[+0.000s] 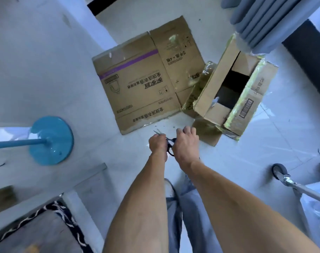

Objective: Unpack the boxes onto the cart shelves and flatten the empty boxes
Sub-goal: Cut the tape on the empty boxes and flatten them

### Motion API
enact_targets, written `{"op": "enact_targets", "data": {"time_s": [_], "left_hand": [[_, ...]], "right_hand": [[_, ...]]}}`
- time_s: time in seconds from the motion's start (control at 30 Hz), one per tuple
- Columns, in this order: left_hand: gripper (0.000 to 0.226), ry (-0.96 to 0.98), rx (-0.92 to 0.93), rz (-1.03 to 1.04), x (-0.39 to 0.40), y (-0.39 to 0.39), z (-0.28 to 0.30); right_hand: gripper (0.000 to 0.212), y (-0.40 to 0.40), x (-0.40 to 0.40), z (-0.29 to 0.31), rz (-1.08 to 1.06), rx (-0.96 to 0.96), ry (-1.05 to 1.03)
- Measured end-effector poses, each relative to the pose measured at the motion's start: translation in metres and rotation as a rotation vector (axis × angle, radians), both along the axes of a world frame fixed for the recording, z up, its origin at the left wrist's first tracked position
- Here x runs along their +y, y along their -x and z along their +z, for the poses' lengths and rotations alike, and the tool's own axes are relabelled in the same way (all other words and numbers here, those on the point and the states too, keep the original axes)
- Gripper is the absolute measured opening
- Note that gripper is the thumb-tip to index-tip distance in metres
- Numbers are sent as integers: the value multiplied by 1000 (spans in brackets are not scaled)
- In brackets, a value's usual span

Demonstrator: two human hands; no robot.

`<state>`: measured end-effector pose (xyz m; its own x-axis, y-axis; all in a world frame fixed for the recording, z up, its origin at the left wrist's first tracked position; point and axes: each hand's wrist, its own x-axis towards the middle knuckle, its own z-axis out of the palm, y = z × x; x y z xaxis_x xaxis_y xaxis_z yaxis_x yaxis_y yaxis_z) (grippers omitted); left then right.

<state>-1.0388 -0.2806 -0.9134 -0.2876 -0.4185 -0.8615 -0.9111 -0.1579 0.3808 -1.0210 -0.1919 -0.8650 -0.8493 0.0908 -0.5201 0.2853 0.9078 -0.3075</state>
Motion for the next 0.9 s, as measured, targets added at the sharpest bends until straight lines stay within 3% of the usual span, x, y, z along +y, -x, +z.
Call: {"op": "enact_targets", "data": {"time_s": [0.17, 0.47, 0.6, 0.7, 0.77, 0.9], "left_hand": [[18, 6, 52, 345, -64, -56, -4], [32, 108, 30, 771, -167, -158, -10], [21, 310, -52, 537, -213, -215, -6], [27, 462, 125, 460, -240, -265, 10], [17, 598, 193, 333, -261, -299, 19], [8, 761, 197, 445, -314, -358, 14]], "right_hand": [[26, -25, -59, -11, -147, -328, 131], [12, -98, -174, -31, 50, -361, 180], [6, -143, -229, -32, 175, -367, 160], [16, -180, -274, -30, 147, -369, 231], [23, -206, -304, -27, 115, -384, 287], [21, -259, -366, -19, 187, -409, 349]]}}
